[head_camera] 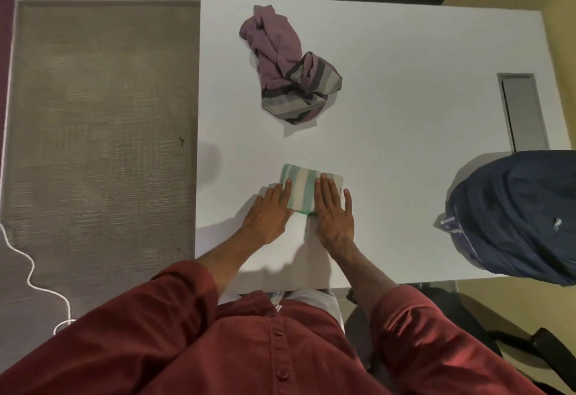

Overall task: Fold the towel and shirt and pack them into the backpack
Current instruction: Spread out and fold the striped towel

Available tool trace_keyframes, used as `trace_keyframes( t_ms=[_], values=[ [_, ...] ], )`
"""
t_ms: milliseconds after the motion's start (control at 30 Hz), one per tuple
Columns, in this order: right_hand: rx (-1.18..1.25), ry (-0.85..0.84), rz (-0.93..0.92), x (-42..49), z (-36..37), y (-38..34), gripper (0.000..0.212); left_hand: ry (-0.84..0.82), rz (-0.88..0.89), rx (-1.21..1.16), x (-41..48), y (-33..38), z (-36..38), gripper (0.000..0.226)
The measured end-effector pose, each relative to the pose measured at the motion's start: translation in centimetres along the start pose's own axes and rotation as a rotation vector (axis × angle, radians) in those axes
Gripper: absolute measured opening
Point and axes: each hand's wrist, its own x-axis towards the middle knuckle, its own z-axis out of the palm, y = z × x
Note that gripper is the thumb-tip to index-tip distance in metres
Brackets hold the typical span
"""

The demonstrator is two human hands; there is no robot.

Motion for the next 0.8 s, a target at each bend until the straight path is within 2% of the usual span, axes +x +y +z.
trace_keyframes(
  t_ms=[100,167,267,333,433,567,800],
  values=[
    [0.012,-0.039,-0.036,0.8,-0.5,0.5,0.089,0.014,-0.001,-0.009,-0.8,0.7,0.2,0.085],
    [0.046,-0.034,-0.061,1.0,-0.9,1.0,0.088,0.043,-0.017,0.01,-1.0,0.7,0.1,0.076],
    [0.124,0.025,-0.095,0.4,-1.4,0.9,0.084,0.159,-0.092,-0.003,-0.8,0.3,-0.2,0.057],
    [0.225,0.049,-0.068,-0.1,-1.7,0.2,0.077,0.21,-0.073,-0.036,-0.2,0.0,-0.4,0.06],
    [0.282,0.037,0.021,-0.7,-0.8,-0.9,0.066,0.133,0.028,-0.01,0.8,0.1,0.2,0.068],
    [0.273,-0.035,0.069,-1.5,0.8,-1.1,0.068,-0.023,0.025,-0.062,1.1,0.7,2.3,0.078],
    [0.252,-0.02,0.058,0.2,0.6,2.2,0.069,-0.044,-0.031,-0.084,3.1,3.4,2.5,0.08]
  ],
)
